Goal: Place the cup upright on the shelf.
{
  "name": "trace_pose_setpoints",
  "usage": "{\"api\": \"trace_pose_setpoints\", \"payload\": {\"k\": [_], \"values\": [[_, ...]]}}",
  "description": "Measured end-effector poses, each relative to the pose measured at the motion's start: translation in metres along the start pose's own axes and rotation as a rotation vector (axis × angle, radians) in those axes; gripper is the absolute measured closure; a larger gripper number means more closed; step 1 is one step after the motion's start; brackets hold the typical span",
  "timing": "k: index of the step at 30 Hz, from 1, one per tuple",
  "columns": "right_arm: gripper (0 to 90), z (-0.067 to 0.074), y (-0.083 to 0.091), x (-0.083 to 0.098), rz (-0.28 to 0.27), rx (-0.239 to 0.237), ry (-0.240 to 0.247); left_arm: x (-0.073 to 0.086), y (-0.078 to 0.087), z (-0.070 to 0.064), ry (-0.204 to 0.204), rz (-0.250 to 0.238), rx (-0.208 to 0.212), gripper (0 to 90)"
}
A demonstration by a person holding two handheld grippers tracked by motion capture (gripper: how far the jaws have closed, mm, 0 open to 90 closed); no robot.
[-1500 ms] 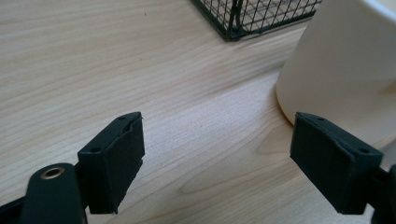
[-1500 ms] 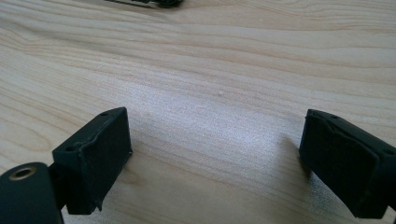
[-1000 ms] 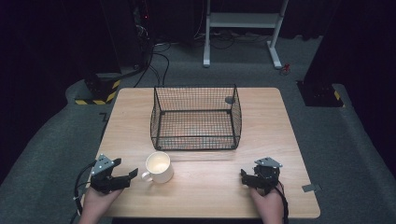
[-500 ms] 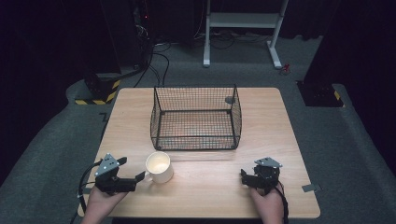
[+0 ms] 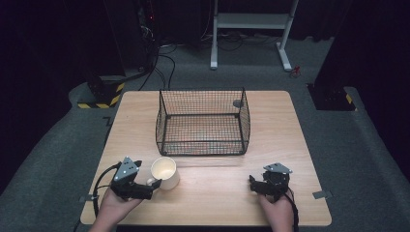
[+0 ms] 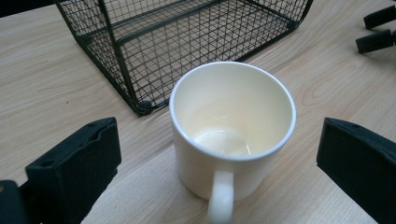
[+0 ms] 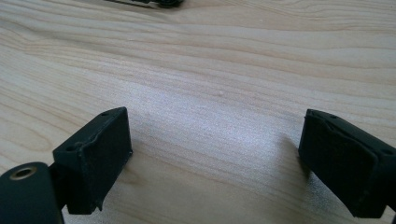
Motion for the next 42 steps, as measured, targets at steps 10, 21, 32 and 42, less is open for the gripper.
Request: {"api": "trace_pose_setpoints", "payload": {"k": [10, 21, 32, 42], "values": [[9.0, 0.0, 0.0, 0.0, 0.0, 0.0, 0.002, -0.002, -0.014, -0.006, -0.015, 0.007, 0.018, 0.1], [9.0, 0.0, 0.0, 0.0, 0.0, 0.0, 0.0, 0.002, -0.03, -0.007, -0.004, 0.015, 0.034, 0.1], [9.0, 0.0, 0.0, 0.0, 0.0, 0.0, 0.002, 0.005, -0.044, -0.007, -0.013, 0.035, 0.034, 0.4], [9.1, 0.0, 0.0, 0.0, -0.001, 0.0, 0.003, 0.012, -0.047, -0.006, 0.021, 0.034, 0.045, 6.8]]}}
Point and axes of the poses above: each handheld gripper's, and its own axes: y roughly backward along the jaws, x roughly out of its underside, z roughly to its left, the point moved 6 cm from there along -y, roughly forward along the jaws, and after that the axes turned 12 degrees about -z, right-handed, at the moved point
